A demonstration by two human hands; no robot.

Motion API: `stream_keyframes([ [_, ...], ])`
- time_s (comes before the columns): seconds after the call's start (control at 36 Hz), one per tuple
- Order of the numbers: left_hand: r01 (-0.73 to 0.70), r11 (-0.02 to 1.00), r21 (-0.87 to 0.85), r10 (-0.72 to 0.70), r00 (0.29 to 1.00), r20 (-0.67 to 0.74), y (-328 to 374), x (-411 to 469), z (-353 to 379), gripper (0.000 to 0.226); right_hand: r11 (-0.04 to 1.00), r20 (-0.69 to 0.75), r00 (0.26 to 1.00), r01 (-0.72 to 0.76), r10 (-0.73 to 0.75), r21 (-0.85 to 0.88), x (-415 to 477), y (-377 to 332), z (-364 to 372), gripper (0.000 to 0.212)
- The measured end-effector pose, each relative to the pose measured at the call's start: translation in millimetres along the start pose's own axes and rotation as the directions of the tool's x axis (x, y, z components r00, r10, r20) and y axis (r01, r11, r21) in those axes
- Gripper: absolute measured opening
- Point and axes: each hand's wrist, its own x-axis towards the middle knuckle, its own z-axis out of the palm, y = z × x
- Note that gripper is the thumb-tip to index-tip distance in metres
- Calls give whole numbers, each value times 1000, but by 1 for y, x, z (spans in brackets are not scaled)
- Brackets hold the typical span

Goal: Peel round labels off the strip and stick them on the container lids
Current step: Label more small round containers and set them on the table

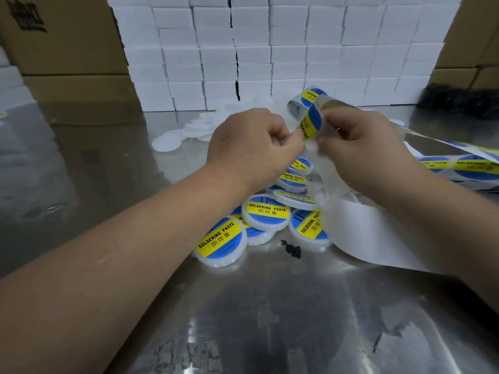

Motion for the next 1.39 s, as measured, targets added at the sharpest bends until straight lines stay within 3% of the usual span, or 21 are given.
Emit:
stream_keyframes([
  [0.11, -8, 1000, 4, 8, 1000, 7, -1, -1, 2, 14, 999, -1, 1000, 4, -4, 50, 0, 0, 0, 17],
  [0.25, -81, 996, 43, 80, 997, 22, 1, -3, 3, 37, 993, 37, 999, 21, -25, 116, 0, -4, 0, 19],
  [0.61, -156, 980, 119, 162, 986, -42, -2, -3, 9, 31, 979, 32, 998, 49, -57, 198, -3, -5, 2, 28],
  [0.75, -145, 976, 162, 153, 988, -36, -2, -3, 9, 22, 972, 60, 997, 27, -43, 235, -2, -3, 2, 44],
  [0.83, -149, 966, 213, 155, 988, -13, -2, -3, 8, 22, 970, 62, 998, 8, -24, 244, -2, -4, 2, 38],
  [1.28, -173, 946, 276, 177, 984, 12, -6, -3, 8, 23, 989, 55, 997, 37, -46, 142, -5, -9, 0, 44],
  [1.39, -145, 947, 287, 144, 989, 24, -7, -2, 7, 36, 992, 44, 999, 21, -27, 122, -3, -6, 0, 36],
])
